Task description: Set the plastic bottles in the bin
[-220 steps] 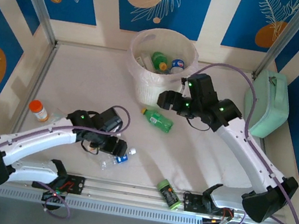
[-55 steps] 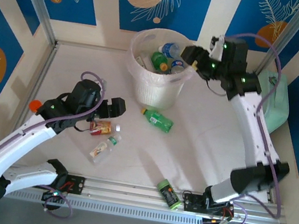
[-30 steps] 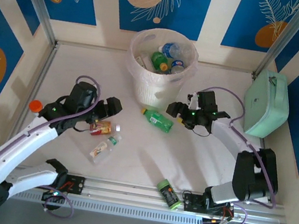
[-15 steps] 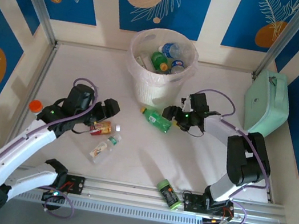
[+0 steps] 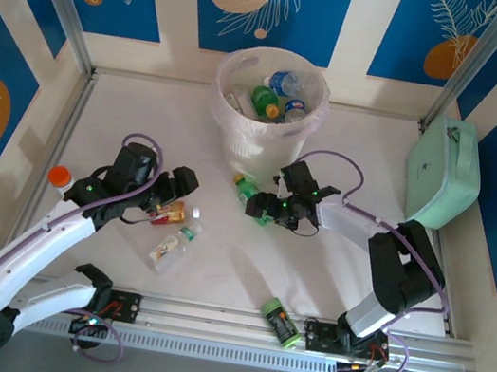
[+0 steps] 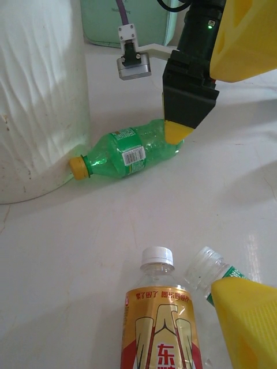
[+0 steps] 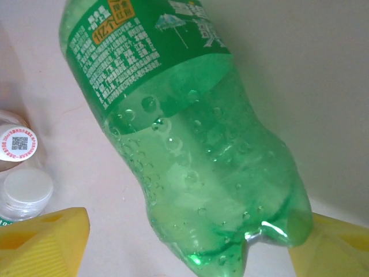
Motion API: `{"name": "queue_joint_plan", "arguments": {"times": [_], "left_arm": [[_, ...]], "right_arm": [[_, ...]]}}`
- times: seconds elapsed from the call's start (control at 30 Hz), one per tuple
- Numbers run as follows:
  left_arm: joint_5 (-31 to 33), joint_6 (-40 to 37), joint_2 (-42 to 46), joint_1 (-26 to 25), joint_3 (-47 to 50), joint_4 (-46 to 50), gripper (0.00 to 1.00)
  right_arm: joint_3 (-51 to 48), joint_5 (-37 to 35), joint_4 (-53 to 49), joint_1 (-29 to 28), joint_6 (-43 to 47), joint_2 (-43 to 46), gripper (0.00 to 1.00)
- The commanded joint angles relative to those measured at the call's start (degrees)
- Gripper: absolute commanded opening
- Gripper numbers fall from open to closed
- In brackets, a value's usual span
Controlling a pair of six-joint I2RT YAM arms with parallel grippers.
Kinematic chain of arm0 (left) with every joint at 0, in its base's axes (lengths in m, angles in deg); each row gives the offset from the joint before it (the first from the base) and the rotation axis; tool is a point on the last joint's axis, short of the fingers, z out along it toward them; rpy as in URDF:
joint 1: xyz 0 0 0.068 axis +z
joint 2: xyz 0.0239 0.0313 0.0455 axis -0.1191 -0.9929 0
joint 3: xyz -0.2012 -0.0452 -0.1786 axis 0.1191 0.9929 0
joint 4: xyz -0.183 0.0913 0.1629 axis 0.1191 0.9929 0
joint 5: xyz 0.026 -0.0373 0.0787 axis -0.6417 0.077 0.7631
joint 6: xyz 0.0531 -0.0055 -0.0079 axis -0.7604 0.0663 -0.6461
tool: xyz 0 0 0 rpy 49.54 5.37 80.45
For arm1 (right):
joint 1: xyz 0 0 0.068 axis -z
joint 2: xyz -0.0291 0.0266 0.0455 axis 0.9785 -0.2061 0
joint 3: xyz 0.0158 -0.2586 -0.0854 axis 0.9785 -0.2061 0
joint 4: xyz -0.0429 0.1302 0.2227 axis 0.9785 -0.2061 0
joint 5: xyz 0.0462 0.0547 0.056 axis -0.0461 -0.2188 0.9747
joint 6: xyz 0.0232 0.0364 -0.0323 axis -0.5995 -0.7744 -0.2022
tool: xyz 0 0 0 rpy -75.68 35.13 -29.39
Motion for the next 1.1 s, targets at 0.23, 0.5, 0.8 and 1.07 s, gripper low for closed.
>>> {"name": "queue_joint_plan", "arguments": {"times": [0.23, 0.5, 0.8, 1.07], "left_arm": [[-1.7, 0.0, 1.9, 2.0, 0.9, 0.1, 0.87], [-2.2, 0.4, 1.6, 2.3, 1.0, -0.2, 0.86], [-2.2, 0.2, 2.8, 2.5, 0.5, 1.9, 0.86], [-2.4, -0.4, 3.0, 2.9, 0.0, 3.1, 0.87]], "right_arm": [[5.4, -6.9, -3.0, -1.3, 2.9, -3.9, 0.89], [5.5, -7.5, -1.1, -2.5, 7.3, -4.9, 0.87], [5.2, -5.8, 1.3, -3.4, 7.7, -5.5, 0.75], [6.5, -6.2, 0.5, -6.3, 7.6, -6.4, 0.78]]}}
